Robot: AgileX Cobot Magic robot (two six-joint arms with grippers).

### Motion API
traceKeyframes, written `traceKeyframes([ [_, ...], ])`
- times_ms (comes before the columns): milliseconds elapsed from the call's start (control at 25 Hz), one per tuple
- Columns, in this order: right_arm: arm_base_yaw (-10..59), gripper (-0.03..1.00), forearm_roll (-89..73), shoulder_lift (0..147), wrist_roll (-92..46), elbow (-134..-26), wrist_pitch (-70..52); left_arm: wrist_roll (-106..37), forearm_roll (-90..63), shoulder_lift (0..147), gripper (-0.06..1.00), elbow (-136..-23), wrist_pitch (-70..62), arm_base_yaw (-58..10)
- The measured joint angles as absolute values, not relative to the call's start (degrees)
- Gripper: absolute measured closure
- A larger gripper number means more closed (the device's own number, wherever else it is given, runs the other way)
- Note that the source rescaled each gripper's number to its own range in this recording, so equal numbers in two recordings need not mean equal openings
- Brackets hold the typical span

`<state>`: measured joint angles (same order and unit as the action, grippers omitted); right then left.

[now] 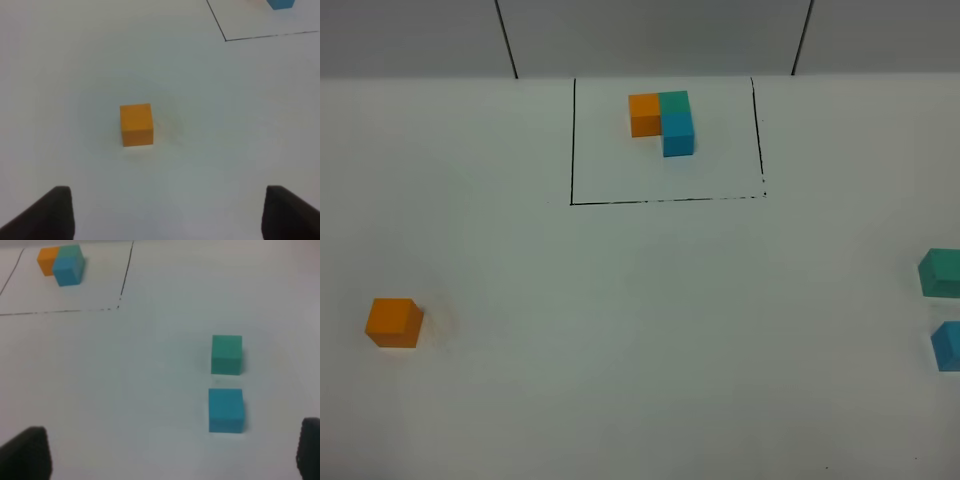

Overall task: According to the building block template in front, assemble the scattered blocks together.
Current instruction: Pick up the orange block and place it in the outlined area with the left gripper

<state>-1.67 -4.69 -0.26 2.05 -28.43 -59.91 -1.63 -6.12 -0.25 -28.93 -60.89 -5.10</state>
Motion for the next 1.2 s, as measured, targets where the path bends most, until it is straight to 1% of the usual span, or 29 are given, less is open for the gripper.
traceKeyframes([
  [440, -1.67, -0.03, -4.69, -0.26, 2.05, -28.43, -59.91, -1.63, -5.61, -0.25, 0.30, -28.93, -60.89, -5.10],
  [560, -1.67, -0.03, -4.69, -0.26, 2.05, -28.43, -59.91, -0.90, -3.28, 1.09, 0.30, -28.93, -60.89, -5.10],
  [640, -1.67, -0.03, -4.63, -0.26, 2.05, -28.43, -59.91, 0.97, -0.70, 4.13, 0.28, -28.89, -60.89, -5.10],
  [760, -1.67, -0.03, -4.64, -0.26, 2.05, -28.43, -59.91, 3.63, 3.38, 12.31, 0.20, -28.89, -60.89, -5.10],
  [960, -1.67, -0.03, -4.64, -0.26, 2.10, -28.43, -59.91, 4.35, 4.99, 32.54, 0.04, -30.82, -57.87, -5.10],
  [1080, -1.67, -0.03, -4.64, -0.26, 2.27, -28.43, -59.91, 4.63, 4.99, 44.12, 0.00, -34.55, -53.70, -5.10],
  [1200, -1.67, -0.03, -4.64, -0.26, 2.40, -28.43, -59.91, 5.06, 4.99, 55.44, -0.01, -39.26, -52.35, -5.10],
])
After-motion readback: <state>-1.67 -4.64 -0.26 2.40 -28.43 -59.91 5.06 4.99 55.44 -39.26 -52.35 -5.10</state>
